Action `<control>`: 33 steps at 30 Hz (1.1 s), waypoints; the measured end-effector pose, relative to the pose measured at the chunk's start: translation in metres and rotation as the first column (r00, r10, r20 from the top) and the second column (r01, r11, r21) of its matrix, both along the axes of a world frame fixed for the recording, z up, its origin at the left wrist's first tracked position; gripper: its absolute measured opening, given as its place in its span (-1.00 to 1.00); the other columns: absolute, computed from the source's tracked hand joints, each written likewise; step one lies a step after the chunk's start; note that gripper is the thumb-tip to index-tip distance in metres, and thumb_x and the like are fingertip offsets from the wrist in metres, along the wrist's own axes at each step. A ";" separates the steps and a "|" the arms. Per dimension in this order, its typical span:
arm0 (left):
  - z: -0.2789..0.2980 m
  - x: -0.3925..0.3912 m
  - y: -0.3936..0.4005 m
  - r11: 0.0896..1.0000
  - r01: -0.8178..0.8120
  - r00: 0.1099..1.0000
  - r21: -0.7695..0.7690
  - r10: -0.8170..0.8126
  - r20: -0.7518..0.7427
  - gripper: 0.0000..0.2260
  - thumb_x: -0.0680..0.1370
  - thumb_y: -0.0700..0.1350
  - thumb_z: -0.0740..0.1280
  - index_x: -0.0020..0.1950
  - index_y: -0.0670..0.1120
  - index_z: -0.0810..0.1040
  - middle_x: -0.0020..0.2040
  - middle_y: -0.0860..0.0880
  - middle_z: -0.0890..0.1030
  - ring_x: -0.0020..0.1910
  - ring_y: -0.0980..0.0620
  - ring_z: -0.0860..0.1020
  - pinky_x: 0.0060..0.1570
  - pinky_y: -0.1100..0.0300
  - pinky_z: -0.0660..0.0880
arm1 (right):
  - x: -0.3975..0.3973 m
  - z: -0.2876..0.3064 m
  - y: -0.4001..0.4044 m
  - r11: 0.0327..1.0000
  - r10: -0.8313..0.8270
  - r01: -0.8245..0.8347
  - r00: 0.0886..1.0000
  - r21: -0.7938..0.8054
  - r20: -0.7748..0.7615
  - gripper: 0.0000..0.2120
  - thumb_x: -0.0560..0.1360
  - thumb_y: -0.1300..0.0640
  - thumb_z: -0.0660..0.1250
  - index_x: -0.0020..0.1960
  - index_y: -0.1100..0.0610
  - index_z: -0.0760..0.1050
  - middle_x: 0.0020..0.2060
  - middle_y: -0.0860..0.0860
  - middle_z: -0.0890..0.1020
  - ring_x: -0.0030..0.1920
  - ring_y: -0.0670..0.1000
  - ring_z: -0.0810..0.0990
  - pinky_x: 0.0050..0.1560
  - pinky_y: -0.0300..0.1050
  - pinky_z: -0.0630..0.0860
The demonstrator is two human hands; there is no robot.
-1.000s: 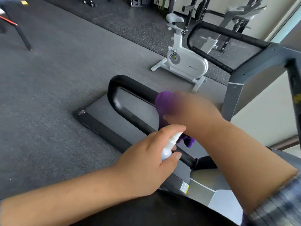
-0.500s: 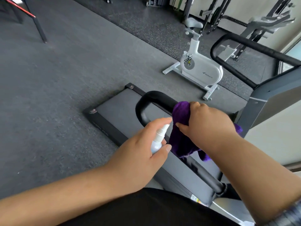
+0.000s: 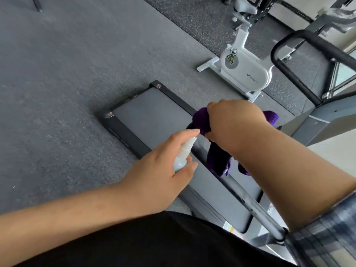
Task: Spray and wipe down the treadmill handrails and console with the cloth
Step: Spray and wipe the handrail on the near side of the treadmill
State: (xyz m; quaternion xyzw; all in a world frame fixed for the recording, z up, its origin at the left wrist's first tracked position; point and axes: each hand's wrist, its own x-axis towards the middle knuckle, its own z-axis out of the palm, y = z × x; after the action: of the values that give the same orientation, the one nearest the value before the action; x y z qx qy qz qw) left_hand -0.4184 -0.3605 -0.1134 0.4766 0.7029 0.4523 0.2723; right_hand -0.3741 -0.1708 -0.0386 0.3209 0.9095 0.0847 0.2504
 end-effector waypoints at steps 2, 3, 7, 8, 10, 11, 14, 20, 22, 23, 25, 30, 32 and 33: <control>-0.002 -0.011 -0.001 1.000 -0.007 1.000 0.012 0.007 0.020 -0.52 0.57 0.08 0.29 0.38 0.41 0.15 0.00 0.20 0.52 0.00 0.18 0.52 -0.08 0.35 0.43 | -0.022 -0.002 -0.005 0.999 0.026 -0.021 0.986 -0.030 0.166 -0.89 0.48 0.04 0.29 -0.19 0.04 0.46 -0.18 0.06 0.58 -0.14 0.21 0.61 0.01 0.15 0.56; -0.002 -0.016 -0.001 1.000 -0.014 0.999 0.016 0.013 0.032 -0.52 0.57 0.07 0.29 0.38 0.41 0.16 0.00 0.20 0.52 0.00 0.19 0.52 -0.08 0.33 0.44 | -0.033 -0.005 -0.007 0.998 0.066 -0.069 0.966 0.001 0.248 -0.86 0.49 0.03 0.28 -0.24 0.02 0.46 -0.16 0.07 0.62 -0.12 0.22 0.64 0.05 0.14 0.57; -0.002 -0.036 -0.004 0.999 -0.028 0.998 0.028 0.026 0.056 -0.52 0.57 0.07 0.30 0.35 0.45 0.16 0.02 0.25 0.51 0.00 0.21 0.52 -0.01 0.21 0.49 | -0.065 -0.029 -0.012 0.987 0.105 -0.151 0.870 0.057 0.483 -0.92 0.49 0.05 0.30 -0.13 0.03 0.53 -0.14 -0.01 0.60 -0.11 0.10 0.60 -0.02 0.01 0.54; -0.002 -0.040 -0.004 0.999 -0.025 0.998 0.033 0.022 0.064 -0.52 0.57 0.07 0.30 0.34 0.46 0.15 0.02 0.25 0.51 0.00 0.22 0.52 -0.01 0.22 0.48 | -0.072 -0.038 -0.013 0.986 0.108 -0.158 0.836 0.048 0.538 -0.92 0.49 0.04 0.29 -0.10 0.03 0.54 -0.13 -0.02 0.59 -0.10 0.09 0.58 0.00 0.00 0.53; -0.003 -0.047 -0.004 0.999 -0.020 0.997 0.043 0.017 0.069 -0.51 0.58 0.07 0.30 0.34 0.48 0.14 0.05 0.26 0.51 0.03 0.26 0.50 -0.01 0.31 0.45 | -0.083 -0.056 -0.016 0.982 0.132 -0.188 0.770 0.023 0.625 -0.86 0.52 0.01 0.28 0.00 0.03 0.56 -0.05 -0.01 0.58 0.02 0.12 0.58 0.16 0.08 0.52; -0.005 -0.049 -0.003 0.999 -0.021 0.998 0.048 0.018 0.065 -0.51 0.58 0.07 0.30 0.34 0.48 0.13 0.08 0.26 0.51 0.06 0.29 0.48 0.01 0.36 0.43 | -0.086 -0.066 -0.017 0.979 0.148 -0.202 0.747 0.009 0.648 -0.80 0.55 0.00 0.27 0.10 0.04 0.56 0.04 0.01 0.58 0.13 0.15 0.56 0.25 0.15 0.47; -0.008 -0.057 -0.001 0.997 -0.010 0.998 0.077 0.005 0.062 -0.50 0.56 0.09 0.30 0.35 0.47 0.14 0.07 0.28 0.52 0.08 0.31 0.48 -0.01 0.43 0.40 | -0.088 -0.087 -0.015 0.967 0.199 -0.256 0.717 -0.014 0.668 -0.74 0.58 0.02 0.29 0.24 0.05 0.51 0.18 0.05 0.56 0.31 0.11 0.48 0.37 0.24 0.35; -0.005 -0.073 0.002 0.994 0.046 0.996 0.101 -0.053 0.066 -0.54 0.55 0.08 0.29 0.32 0.45 0.18 0.04 0.34 0.49 0.04 0.26 0.50 -0.08 0.48 0.38 | -0.066 -0.039 -0.003 0.995 0.099 -0.086 0.927 -0.054 0.362 -0.81 0.45 0.00 0.27 0.00 0.03 0.55 -0.17 -0.03 0.58 -0.03 0.09 0.63 -0.17 -0.08 0.40; -0.005 -0.080 0.003 0.994 0.047 0.997 0.100 -0.053 0.061 -0.54 0.55 0.09 0.29 0.33 0.45 0.17 0.03 0.26 0.52 0.03 0.21 0.52 -0.07 0.47 0.39 | -0.046 -0.013 0.005 0.998 0.061 -0.056 0.978 -0.030 0.197 -0.69 0.44 -0.17 0.32 0.10 -0.03 0.55 -0.19 -0.07 0.58 -0.09 0.08 0.60 -0.18 -0.07 0.46; -0.007 -0.084 0.004 0.994 0.043 0.997 0.097 -0.049 0.063 -0.54 0.55 0.09 0.29 0.33 0.44 0.18 0.02 0.23 0.53 0.03 0.19 0.53 -0.07 0.43 0.41 | -0.036 -0.003 0.009 0.999 0.000 0.008 0.990 -0.051 0.143 -0.62 0.42 -0.25 0.34 0.14 -0.08 0.53 -0.17 -0.09 0.58 -0.08 0.07 0.58 -0.12 -0.04 0.50; -0.009 -0.091 0.005 0.995 0.033 0.997 0.094 -0.039 0.066 -0.54 0.54 0.10 0.29 0.35 0.41 0.20 0.01 0.20 0.55 0.03 0.17 0.54 -0.05 0.35 0.42 | -0.022 0.010 0.011 0.979 -0.135 0.147 0.987 -0.140 0.088 -0.53 0.39 -0.32 0.34 0.23 -0.17 0.50 -0.11 -0.12 0.60 -0.03 0.06 0.58 0.03 0.01 0.55; -0.013 -0.100 0.011 0.996 0.032 0.996 0.079 -0.039 0.084 -0.54 0.55 0.05 0.30 0.36 0.36 0.21 0.01 0.19 0.55 -0.01 0.17 0.54 -0.03 0.27 0.46 | -0.040 -0.011 0.005 0.999 -0.033 0.030 0.986 0.016 0.165 -0.69 0.42 -0.24 0.31 -0.02 -0.03 0.56 -0.25 -0.08 0.60 -0.19 0.04 0.59 -0.06 -0.01 0.58; -0.012 -0.101 0.014 0.996 0.048 0.995 0.076 -0.055 0.089 -0.54 0.56 0.04 0.31 0.35 0.38 0.21 0.00 0.20 0.55 -0.04 0.17 0.55 -0.08 0.31 0.46 | -0.060 -0.018 0.003 1.000 0.010 -0.017 0.955 0.020 0.298 -0.73 0.47 -0.19 0.33 -0.11 0.02 0.52 -0.27 -0.05 0.56 -0.20 0.08 0.58 -0.10 -0.03 0.54; -0.012 -0.101 0.015 0.996 0.054 0.994 0.076 -0.060 0.089 -0.54 0.55 0.04 0.31 0.35 0.38 0.21 -0.01 0.21 0.55 -0.04 0.18 0.55 -0.07 0.31 0.45 | -0.070 -0.021 0.001 1.000 0.017 -0.016 0.929 -0.005 0.370 -0.75 0.49 -0.16 0.32 -0.10 0.03 0.52 -0.23 -0.04 0.56 -0.15 0.10 0.58 -0.10 -0.02 0.51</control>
State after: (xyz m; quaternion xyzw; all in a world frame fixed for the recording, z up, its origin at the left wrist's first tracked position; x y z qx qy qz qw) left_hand -0.5198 -0.3452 -0.1252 0.4849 0.6587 0.4911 0.2995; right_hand -0.4441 -0.1702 -0.0600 0.2914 0.8488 0.1449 0.4167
